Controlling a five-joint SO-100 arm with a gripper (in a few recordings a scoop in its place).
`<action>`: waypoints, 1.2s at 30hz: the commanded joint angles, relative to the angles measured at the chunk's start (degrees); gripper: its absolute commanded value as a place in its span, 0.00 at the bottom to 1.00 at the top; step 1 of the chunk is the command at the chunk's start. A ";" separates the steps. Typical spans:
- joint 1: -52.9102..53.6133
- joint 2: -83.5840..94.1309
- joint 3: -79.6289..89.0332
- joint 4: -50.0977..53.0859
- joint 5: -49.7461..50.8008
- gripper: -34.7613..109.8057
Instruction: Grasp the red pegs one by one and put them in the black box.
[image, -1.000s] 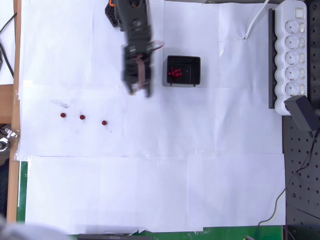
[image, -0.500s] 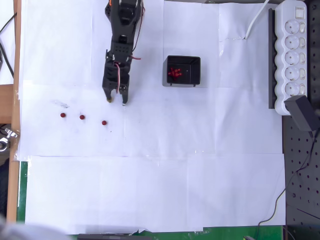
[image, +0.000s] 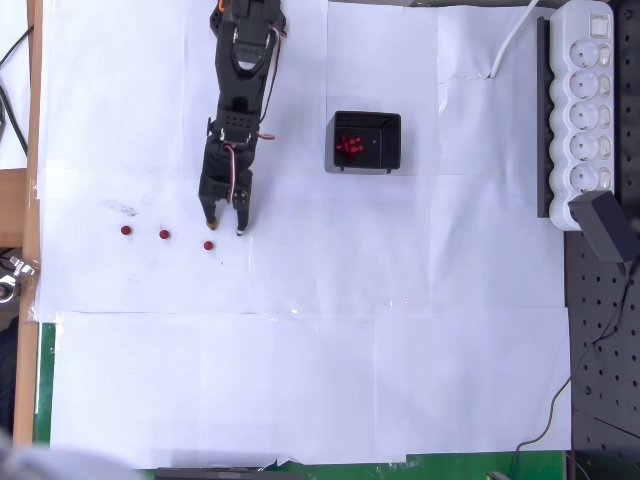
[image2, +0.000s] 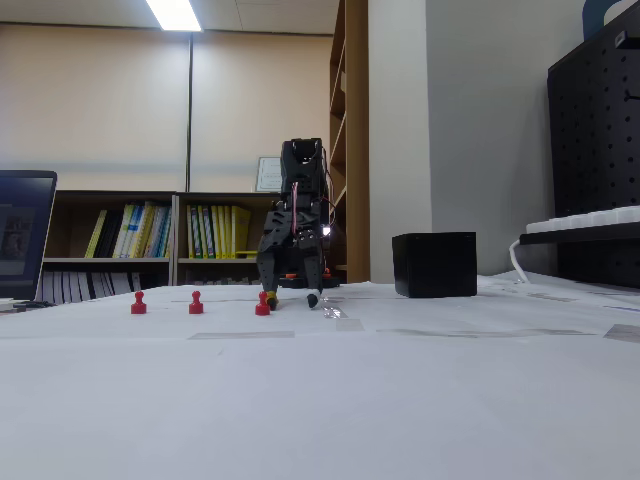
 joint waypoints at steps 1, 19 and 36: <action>1.49 2.55 1.49 -2.29 0.09 0.36; 5.19 9.58 6.77 -8.00 0.09 0.36; 3.25 11.34 8.96 -8.09 1.32 0.36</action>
